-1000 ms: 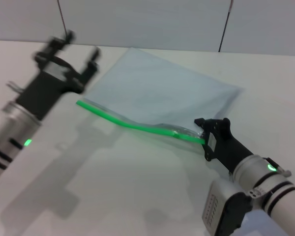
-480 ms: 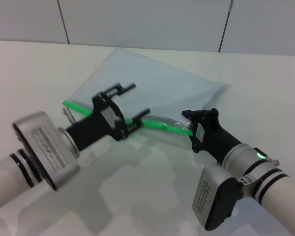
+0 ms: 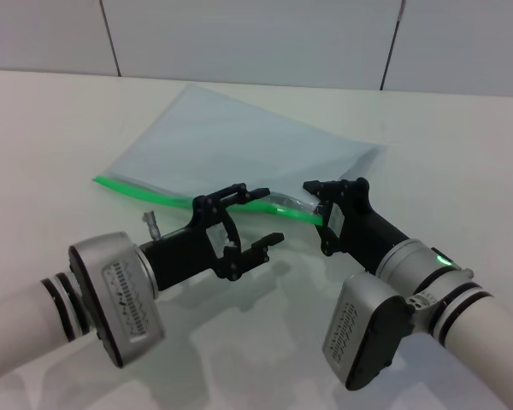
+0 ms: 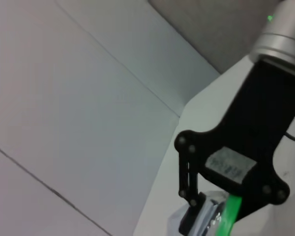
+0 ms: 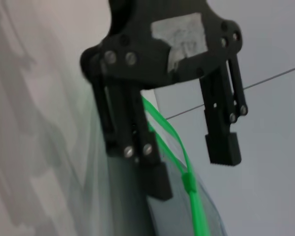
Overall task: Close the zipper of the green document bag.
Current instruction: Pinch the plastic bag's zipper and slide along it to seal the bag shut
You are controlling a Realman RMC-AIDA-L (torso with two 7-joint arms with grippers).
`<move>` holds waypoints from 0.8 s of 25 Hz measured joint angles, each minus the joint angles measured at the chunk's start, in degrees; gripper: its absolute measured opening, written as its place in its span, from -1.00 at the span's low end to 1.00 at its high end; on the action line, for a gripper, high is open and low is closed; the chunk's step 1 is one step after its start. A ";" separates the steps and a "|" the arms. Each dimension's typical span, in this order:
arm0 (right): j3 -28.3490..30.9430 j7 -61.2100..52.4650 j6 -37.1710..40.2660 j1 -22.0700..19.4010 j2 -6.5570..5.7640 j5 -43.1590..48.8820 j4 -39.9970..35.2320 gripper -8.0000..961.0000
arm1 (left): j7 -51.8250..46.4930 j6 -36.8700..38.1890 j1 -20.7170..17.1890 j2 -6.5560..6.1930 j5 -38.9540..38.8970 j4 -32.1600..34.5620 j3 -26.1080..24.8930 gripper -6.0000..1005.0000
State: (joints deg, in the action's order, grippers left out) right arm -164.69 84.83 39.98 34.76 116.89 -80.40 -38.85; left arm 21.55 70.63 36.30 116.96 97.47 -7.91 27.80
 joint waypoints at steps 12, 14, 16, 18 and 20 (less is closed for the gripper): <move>-0.10 -0.19 0.01 -0.90 0.09 3.07 -0.68 -0.88 | 5.86 -1.28 0.12 0.03 -0.40 -0.08 -0.63 0.27; -0.10 -0.19 -0.02 -1.04 0.12 3.07 -0.70 -0.88 | 6.53 -1.28 0.15 0.02 -0.40 -0.09 -0.61 0.26; -0.11 -0.19 -0.02 -1.15 0.17 3.07 -0.70 -0.88 | 7.38 -1.27 0.15 0.02 -0.40 -0.13 -0.41 0.26; -0.11 -0.19 -0.02 -1.19 0.18 3.07 -0.70 -0.88 | 8.44 -1.26 0.12 0.02 -0.40 -0.20 -0.26 0.26; -0.11 -0.19 -0.02 -1.24 0.18 3.07 -0.70 -0.88 | 9.87 -1.24 0.02 0.02 -0.40 -0.31 -0.22 0.21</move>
State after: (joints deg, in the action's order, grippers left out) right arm -164.80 84.63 39.96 33.52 117.07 -77.34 -39.55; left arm 31.43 69.39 36.32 116.98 97.08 -8.22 27.58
